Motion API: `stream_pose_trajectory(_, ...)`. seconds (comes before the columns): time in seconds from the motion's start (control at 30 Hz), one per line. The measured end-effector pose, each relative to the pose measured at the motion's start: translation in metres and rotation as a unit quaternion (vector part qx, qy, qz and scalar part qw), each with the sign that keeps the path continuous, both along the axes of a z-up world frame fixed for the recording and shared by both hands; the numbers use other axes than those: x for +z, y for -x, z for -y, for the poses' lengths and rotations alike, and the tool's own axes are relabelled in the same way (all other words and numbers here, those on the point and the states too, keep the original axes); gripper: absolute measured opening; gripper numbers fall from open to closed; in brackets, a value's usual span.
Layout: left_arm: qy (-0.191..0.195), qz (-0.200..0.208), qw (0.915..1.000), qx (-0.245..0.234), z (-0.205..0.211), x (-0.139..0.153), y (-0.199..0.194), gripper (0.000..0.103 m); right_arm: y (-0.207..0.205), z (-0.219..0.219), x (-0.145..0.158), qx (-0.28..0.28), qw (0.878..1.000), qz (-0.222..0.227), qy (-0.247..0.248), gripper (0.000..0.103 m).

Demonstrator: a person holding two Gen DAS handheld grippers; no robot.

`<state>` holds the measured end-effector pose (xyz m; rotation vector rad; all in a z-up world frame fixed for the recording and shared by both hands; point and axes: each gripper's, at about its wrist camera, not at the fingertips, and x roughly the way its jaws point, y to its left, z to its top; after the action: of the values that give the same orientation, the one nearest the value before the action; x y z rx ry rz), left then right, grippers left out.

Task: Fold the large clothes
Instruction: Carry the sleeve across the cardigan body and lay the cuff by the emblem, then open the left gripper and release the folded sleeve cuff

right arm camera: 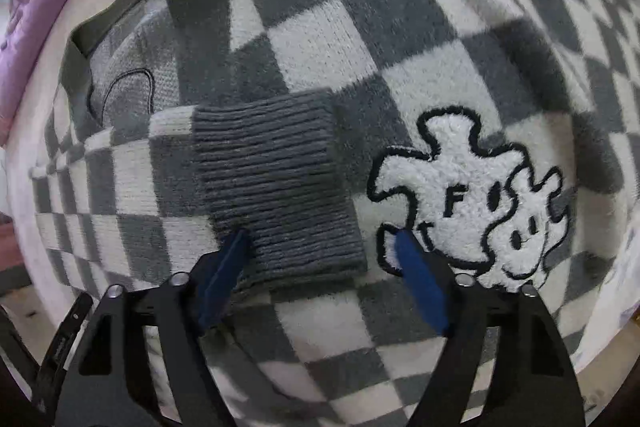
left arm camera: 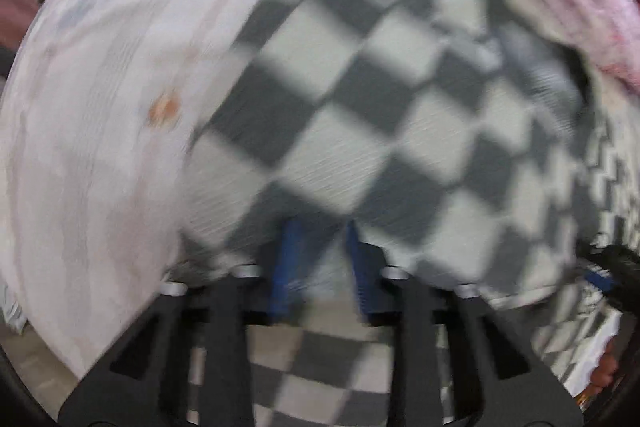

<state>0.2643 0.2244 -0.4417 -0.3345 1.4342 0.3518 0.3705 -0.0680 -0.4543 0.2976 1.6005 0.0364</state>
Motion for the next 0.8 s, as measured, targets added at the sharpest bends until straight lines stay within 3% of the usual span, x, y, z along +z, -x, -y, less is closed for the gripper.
stream_pose_trajectory(0.03,0.014,0.012,0.9998,0.004,-0.007,0.0,0.006,0.016,0.004,-0.001,0.006,0.001,1.0,0.006,-0.008,0.044)
stream_pose_trajectory(0.07,0.013,0.012,0.9998,0.004,-0.01,0.003,0.01,0.016,0.008,0.001,0.009,-0.003,1.0,0.002,-0.007,0.044)
stream_pose_trajectory(0.17,0.0,0.007,0.9999,-0.015,-0.009,0.003,0.016,0.016,0.02,0.019,-0.002,-0.043,0.999,-0.008,-0.032,0.049)
stream_pose_trajectory(0.23,-0.017,0.001,0.9991,-0.04,-0.004,0.0,0.014,0.016,0.021,0.024,-0.009,-0.04,0.999,-0.005,-0.035,0.052)
stream_pose_trajectory(0.33,-0.057,-0.01,0.9958,-0.071,0.007,0.022,0.004,0.019,0.018,0.024,0.009,-0.055,0.998,-0.024,0.008,0.059)
stream_pose_trajectory(0.43,-0.064,0.049,0.9927,-0.09,0.009,0.055,-0.01,0.024,0.016,0.023,0.051,-0.051,0.996,0.055,0.04,0.069)
stream_pose_trajectory(0.47,-0.07,0.057,0.9912,-0.096,0.007,0.06,-0.021,0.024,0.014,0.02,0.068,-0.043,0.994,0.097,0.039,0.069)
stream_pose_trajectory(0.53,-0.081,0.079,0.988,-0.105,0.0,0.062,-0.044,0.024,0.006,0.006,0.085,-0.006,0.991,0.133,0.004,0.069)
stream_pose_trajectory(0.63,-0.098,0.094,0.9866,-0.091,-0.024,0.051,-0.085,0.024,-0.013,-0.031,0.089,0.077,0.985,0.139,-0.07,0.069)
stream_pose_trajectory(0.7,-0.09,0.105,0.9879,-0.07,-0.041,0.04,-0.1,0.023,-0.024,-0.059,0.082,0.126,0.979,0.137,-0.081,0.06)
stream_pose_trajectory(0.77,-0.103,0.091,0.9889,-0.057,-0.057,0.013,-0.12,0.023,-0.035,-0.086,0.062,0.154,0.975,0.14,-0.081,0.056)
stream_pose_trajectory(0.8,-0.107,0.08,0.9891,-0.062,-0.064,-0.005,-0.129,0.026,-0.039,-0.096,0.044,0.166,0.975,0.126,-0.07,0.044)
